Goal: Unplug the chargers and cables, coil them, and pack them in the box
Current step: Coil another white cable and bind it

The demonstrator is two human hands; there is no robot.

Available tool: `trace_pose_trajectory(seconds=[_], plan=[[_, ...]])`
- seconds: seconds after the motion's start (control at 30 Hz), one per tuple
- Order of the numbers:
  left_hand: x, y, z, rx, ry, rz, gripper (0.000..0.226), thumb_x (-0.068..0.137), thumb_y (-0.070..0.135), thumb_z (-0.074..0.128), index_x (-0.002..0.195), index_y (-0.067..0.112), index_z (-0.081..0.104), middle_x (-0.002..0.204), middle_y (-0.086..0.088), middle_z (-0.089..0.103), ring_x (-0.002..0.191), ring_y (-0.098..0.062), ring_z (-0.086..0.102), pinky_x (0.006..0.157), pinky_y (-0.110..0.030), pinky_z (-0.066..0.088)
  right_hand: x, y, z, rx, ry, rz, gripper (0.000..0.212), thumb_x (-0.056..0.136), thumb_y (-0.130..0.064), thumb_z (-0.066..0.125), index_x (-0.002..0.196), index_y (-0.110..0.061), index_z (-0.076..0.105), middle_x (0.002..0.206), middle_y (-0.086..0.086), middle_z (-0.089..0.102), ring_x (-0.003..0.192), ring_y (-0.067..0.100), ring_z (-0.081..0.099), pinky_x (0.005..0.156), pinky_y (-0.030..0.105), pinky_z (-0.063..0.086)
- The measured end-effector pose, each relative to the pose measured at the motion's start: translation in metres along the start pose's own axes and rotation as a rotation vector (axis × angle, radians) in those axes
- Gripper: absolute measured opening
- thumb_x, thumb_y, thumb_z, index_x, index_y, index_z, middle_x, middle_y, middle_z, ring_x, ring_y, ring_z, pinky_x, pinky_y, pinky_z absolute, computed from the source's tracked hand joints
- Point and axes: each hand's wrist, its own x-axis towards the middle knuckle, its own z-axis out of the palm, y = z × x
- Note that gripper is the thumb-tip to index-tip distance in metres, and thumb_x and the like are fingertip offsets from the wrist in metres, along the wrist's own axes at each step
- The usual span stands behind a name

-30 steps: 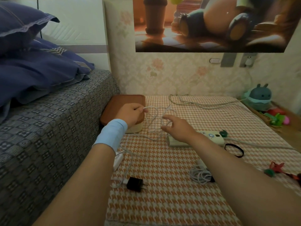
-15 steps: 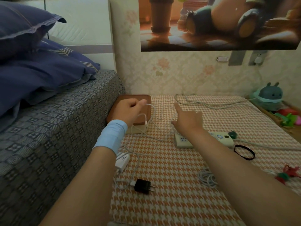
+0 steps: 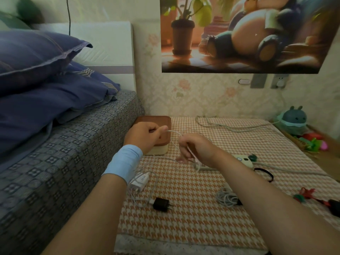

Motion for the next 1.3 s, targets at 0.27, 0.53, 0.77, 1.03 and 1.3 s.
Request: trace_pose_trajectory(seconds=[0.27,0.53,0.77,1.03,1.3], plan=[[-0.014,-0.004,-0.047,0.333,0.203,-0.079,0.043,0.093,0.058,0.050,0.073,0.024,0.066,0.070,0.006,0.062,0.069,-0.021,0.058,0.066,-0.029,0.045,-0.047,0.014,-0.019,-0.804,-0.086,0.425,0.029,0.100,-0.030,0.057,0.075,-0.015,0.063,0.077,0.000,0.075,0.073,0.020,0.072,0.072,0.034,0.054],[-0.022,-0.017,-0.050,-0.075,-0.121,-0.062,0.035,0.093,0.039,0.060,0.063,0.025,0.070,0.066,0.004,0.070,0.066,-0.018,0.063,0.073,-0.036,0.052,-0.045,0.006,-0.006,-0.557,0.187,0.177,0.039,0.097,-0.040,0.062,0.134,-0.029,0.055,0.132,-0.011,0.054,0.118,0.010,0.053,0.094,0.030,0.047],[-0.035,0.018,-0.023,-0.117,-0.256,0.063,0.033,0.091,0.039,0.063,0.064,0.024,0.072,0.065,-0.001,0.068,0.063,-0.016,0.058,0.069,-0.037,0.049,-0.036,-0.010,0.031,-0.215,0.206,-0.011,0.024,0.102,-0.031,0.057,0.107,-0.014,0.073,0.099,0.003,0.077,0.105,0.021,0.071,0.102,0.036,0.050],[-0.028,0.006,-0.049,0.024,0.182,-0.108,0.039,0.092,0.050,0.056,0.063,0.024,0.063,0.063,0.008,0.061,0.065,-0.016,0.058,0.068,-0.031,0.046,-0.050,-0.009,0.013,-0.459,0.072,0.190,0.029,0.101,-0.034,0.061,0.087,-0.013,0.075,0.059,0.001,0.064,0.050,0.010,0.051,0.051,0.022,0.042],[-0.035,-0.007,-0.048,0.416,0.203,-0.234,0.046,0.097,0.052,0.045,0.074,0.020,0.067,0.074,-0.002,0.064,0.067,-0.022,0.056,0.055,-0.027,0.035,-0.052,0.003,-0.009,-0.590,0.037,0.313,0.030,0.101,-0.028,0.061,0.083,-0.009,0.075,0.070,0.006,0.074,0.059,0.011,0.066,0.070,0.029,0.056]])
